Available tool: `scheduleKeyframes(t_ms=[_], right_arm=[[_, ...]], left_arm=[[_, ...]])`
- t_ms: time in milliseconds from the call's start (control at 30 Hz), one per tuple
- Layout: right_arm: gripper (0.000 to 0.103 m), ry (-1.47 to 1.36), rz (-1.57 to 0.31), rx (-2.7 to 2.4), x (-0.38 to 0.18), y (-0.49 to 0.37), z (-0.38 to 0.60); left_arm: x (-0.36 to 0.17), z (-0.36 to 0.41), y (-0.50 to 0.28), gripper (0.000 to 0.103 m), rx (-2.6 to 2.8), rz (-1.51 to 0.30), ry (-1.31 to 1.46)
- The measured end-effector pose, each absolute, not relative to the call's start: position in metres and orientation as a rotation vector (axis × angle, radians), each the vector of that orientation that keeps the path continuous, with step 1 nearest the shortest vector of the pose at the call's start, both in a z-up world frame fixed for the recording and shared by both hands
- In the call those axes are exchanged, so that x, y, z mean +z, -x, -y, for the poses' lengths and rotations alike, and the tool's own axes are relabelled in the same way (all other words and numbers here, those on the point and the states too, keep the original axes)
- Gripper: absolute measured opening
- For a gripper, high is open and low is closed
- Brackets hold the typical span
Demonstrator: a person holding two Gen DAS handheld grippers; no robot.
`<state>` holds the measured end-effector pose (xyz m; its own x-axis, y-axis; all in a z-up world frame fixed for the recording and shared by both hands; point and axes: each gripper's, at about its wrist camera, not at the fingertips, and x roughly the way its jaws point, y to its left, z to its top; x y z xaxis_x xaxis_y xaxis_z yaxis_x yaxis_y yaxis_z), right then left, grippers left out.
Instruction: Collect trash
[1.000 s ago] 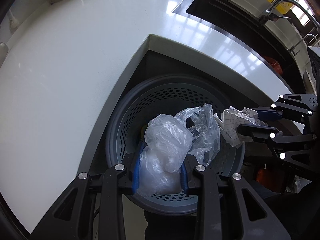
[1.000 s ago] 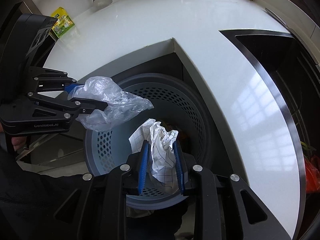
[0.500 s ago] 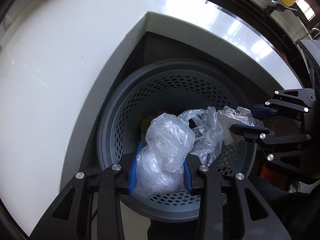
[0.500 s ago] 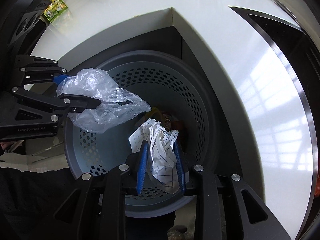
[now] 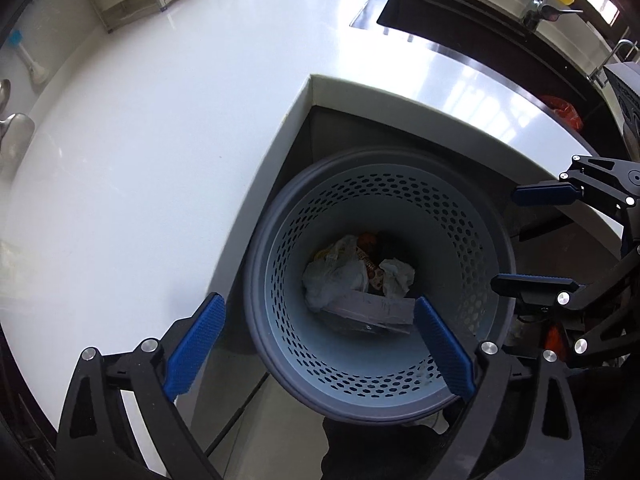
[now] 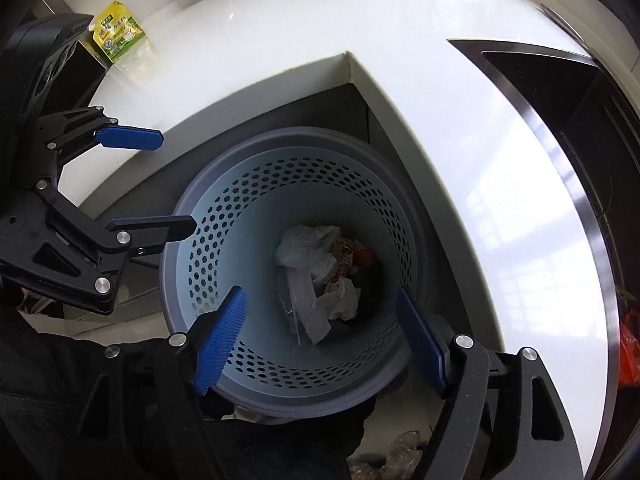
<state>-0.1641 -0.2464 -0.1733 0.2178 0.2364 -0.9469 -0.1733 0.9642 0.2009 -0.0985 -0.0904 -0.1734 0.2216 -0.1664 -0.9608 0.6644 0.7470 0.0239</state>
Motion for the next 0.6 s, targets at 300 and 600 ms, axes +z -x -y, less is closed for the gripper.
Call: scheduleKeyframes(t_ms=[300,600], right_arm=[[0.079,-0.083,-1.274,0.252,-0.133,0.178,0.252],[0.080,-0.053,-1.230,0.235,-0.087,0.177,0.244]], left_arm=[[-0.121,0.083,0.095,0.096,-0.553,-1.179,-0.455],[-0.090,0.072,0.095,0.096,-0.550,-1.182,-0.349]])
